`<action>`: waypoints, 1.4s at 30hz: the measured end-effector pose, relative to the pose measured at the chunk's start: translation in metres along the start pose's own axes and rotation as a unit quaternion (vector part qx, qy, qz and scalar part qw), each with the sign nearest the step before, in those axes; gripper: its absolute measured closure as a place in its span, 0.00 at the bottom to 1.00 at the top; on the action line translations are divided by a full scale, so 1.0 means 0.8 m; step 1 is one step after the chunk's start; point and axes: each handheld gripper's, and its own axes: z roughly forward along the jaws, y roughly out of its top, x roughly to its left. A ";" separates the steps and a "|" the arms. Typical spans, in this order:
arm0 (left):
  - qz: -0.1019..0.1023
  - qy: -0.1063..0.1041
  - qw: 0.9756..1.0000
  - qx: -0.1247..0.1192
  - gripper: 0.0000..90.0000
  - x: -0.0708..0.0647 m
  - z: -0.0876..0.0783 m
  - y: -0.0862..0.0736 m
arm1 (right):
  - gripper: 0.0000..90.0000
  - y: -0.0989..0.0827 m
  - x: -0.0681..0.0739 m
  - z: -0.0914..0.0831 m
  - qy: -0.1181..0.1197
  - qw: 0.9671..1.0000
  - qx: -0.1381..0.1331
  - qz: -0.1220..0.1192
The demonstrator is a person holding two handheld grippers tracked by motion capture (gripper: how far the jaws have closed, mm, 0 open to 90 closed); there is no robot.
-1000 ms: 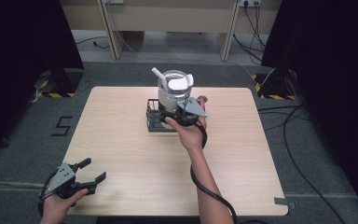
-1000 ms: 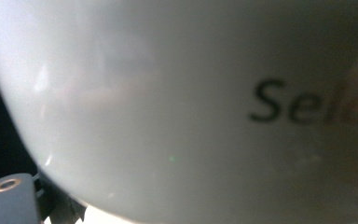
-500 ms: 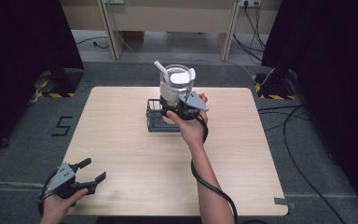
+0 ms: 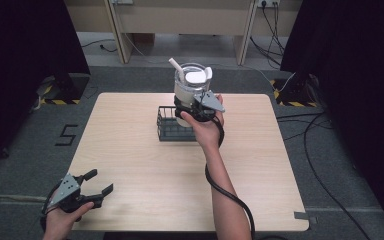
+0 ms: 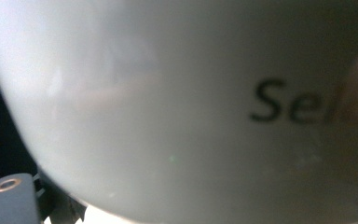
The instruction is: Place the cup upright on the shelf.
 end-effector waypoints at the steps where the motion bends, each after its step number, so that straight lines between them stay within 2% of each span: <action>1: 0.000 0.000 1.000 0.000 0.17 0.000 0.000 0.000 | 0.12 0.001 -0.001 0.001 -0.001 1.000 0.000 -0.002; 22: -0.001 0.001 1.000 -0.001 0.17 0.000 0.000 0.000 | 0.12 -0.001 -0.019 0.026 -0.023 1.000 0.013 0.003; 42: -0.003 0.002 1.000 -0.002 0.17 0.001 -0.001 0.000 | 0.12 -0.014 -0.026 0.040 -0.032 0.999 0.026 0.006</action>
